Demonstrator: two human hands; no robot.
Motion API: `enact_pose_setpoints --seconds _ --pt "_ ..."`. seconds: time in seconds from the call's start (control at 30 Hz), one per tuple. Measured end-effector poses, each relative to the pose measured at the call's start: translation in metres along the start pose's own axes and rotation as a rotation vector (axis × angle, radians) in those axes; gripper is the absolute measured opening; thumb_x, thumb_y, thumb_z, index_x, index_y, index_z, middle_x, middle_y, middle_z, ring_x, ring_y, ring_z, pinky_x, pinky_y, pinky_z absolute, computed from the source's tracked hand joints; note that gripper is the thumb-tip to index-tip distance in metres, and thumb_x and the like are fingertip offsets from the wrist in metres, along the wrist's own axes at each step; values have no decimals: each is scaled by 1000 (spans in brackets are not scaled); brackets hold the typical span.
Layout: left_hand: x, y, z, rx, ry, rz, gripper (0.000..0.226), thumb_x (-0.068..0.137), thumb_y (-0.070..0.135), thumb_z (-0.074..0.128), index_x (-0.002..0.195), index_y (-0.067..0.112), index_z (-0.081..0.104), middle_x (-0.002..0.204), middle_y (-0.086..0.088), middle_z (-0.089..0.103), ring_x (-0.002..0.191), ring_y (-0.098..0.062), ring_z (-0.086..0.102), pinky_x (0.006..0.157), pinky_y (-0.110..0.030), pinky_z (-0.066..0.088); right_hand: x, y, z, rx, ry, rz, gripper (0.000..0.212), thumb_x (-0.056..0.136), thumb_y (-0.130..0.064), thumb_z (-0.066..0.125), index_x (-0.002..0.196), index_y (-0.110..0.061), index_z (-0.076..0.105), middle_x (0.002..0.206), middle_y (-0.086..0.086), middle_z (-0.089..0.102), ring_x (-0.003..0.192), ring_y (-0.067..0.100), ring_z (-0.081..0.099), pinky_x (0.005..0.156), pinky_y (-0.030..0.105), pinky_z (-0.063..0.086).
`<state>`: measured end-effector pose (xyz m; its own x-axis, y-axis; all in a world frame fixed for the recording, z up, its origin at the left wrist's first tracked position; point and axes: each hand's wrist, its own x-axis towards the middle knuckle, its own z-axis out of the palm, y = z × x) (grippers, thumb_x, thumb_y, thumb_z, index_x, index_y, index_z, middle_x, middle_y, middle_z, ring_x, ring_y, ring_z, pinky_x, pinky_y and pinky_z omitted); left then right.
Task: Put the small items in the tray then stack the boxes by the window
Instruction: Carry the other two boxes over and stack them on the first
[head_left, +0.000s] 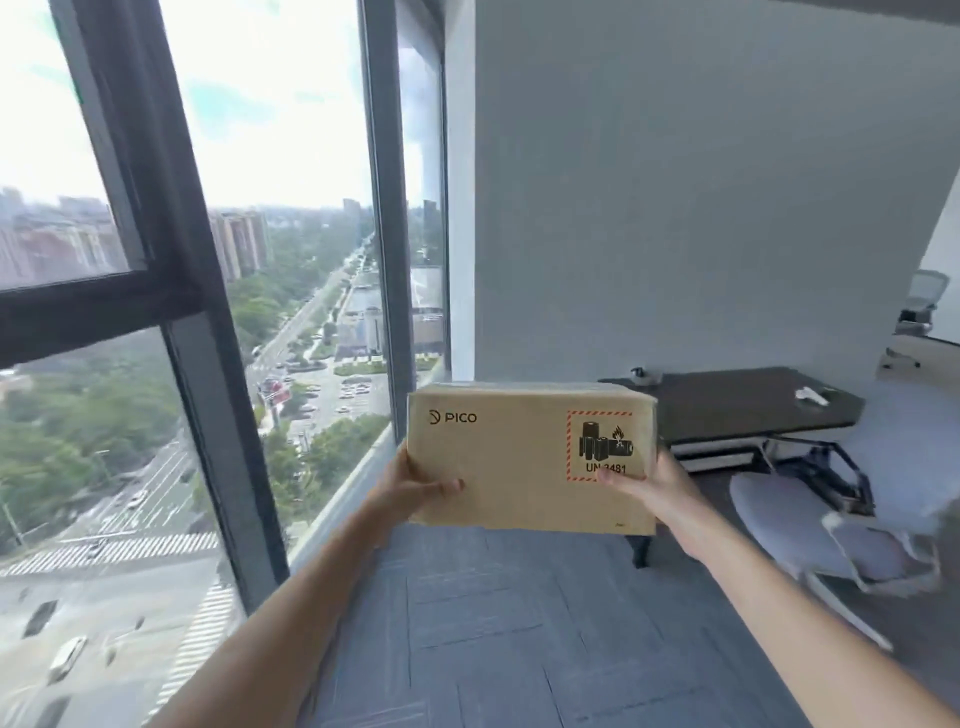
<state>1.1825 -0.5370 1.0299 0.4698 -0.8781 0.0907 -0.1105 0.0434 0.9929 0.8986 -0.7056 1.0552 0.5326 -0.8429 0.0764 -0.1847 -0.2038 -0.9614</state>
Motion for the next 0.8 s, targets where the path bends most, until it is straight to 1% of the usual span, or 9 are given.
enact_pose_setpoints --seconds 0.07,0.1,0.17,0.23,0.33,0.53,0.63,0.7,0.8 --pt "27 -10 -26 5 32 5 71 74 -12 81 133 9 48 107 -3 68 82 -9 69 59 -18 57 48 4 26 10 -60 1 84 61 -42 90 135 -30 52 123 -10 69 117 14 61 108 50 44" --pt "41 -17 -40 13 46 -2 70 74 -10 82 134 8 49 108 -3 69 83 -9 71 60 -18 57 71 6 38 13 -85 -6 82 61 -41 90 133 -32 52 122 -12 69 116 12 62 107 48 45" --pt "74 -32 -66 30 84 -36 81 68 5 89 137 12 48 116 -7 68 99 -17 71 69 -26 61 118 14 59 20 -127 -23 78 61 -41 91 129 -37 52 121 -16 69 116 9 61 106 41 46" --pt "107 -43 -86 43 117 -49 94 56 26 93 139 19 48 124 -7 67 114 -27 66 83 -40 62 167 24 77 37 -173 -32 73 65 -37 91 127 -38 53 121 -16 69 116 9 62 104 38 47" --pt "171 -59 -107 66 188 -63 102 46 37 92 138 23 49 125 -5 67 114 -27 65 87 -44 60 252 40 102 22 -246 -75 68 72 -25 90 128 -34 52 120 -12 69 115 10 62 100 38 50" --pt "332 -74 -133 54 285 -91 88 53 21 90 132 20 50 119 -7 68 105 -25 67 70 -29 59 438 50 131 44 -325 -113 73 70 -9 89 128 -28 49 118 -8 67 111 6 60 88 24 49" --pt "413 -75 -145 62 317 -98 85 57 14 87 134 15 51 120 -10 70 110 -30 68 71 -28 61 526 47 140 47 -352 -113 74 70 -12 90 129 -27 48 116 -11 66 108 0 59 83 19 47" --pt "460 -75 -154 48 332 -100 87 57 13 88 135 14 50 122 -11 69 114 -33 66 73 -30 62 578 45 145 51 -366 -115 74 70 -15 90 129 -29 48 117 -11 65 109 1 58 82 21 46" --pt "524 -77 -166 47 330 -95 91 57 13 91 137 14 48 125 -11 67 108 -27 68 74 -31 62 648 45 157 63 -386 -115 72 71 -14 89 129 -28 48 117 -10 65 109 2 58 83 23 46"
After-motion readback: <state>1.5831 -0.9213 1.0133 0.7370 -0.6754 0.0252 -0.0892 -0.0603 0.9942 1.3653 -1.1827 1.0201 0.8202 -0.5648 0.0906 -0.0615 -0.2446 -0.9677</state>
